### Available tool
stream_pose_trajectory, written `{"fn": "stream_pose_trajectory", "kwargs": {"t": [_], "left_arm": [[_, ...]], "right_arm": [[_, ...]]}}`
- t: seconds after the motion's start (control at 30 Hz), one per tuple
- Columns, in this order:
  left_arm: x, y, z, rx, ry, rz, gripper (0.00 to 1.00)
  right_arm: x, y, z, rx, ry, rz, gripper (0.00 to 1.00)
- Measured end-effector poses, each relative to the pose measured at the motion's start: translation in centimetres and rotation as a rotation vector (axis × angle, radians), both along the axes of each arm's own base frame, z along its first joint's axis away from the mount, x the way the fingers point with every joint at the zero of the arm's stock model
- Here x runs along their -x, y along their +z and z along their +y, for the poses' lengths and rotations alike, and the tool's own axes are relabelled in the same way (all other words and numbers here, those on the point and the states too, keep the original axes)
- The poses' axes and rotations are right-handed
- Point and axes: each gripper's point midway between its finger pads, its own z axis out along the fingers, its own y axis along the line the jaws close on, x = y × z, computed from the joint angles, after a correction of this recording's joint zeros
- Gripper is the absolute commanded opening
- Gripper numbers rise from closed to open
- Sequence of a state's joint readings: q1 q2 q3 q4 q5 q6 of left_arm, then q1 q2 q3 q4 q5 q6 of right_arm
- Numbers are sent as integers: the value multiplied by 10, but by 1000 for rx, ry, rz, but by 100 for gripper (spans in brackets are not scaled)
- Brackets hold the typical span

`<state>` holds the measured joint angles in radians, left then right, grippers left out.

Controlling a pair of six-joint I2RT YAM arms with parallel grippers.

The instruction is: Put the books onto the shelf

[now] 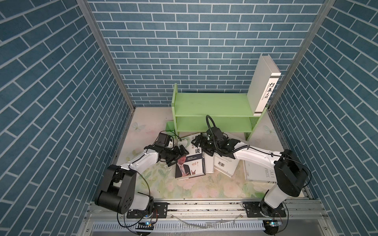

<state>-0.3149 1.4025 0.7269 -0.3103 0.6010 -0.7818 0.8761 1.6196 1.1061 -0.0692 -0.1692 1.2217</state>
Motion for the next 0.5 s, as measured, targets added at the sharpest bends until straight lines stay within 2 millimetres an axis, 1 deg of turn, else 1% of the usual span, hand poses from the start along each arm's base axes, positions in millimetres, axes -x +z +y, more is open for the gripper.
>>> {"fn": "stream_pose_trajectory", "kwargs": {"t": [0.13,0.2,0.27,0.37,0.5], "left_arm": [[1,15,-14,25,-33,-20,99],[0,23,-19,31,-42,-31,100],[1,28,-25,31,-54,-34,99],[7,29,-36,26,-81,-30,99],[11,23,-48,16,-101,-2,99]], "right_arm": [[5,33,-6,-43,10,-58,96],[5,41,-10,-47,4,-76,96],[5,42,-16,-41,-7,-89,96],[7,41,-27,-27,-29,-100,96],[15,33,-41,-7,-46,-96,96]]}}
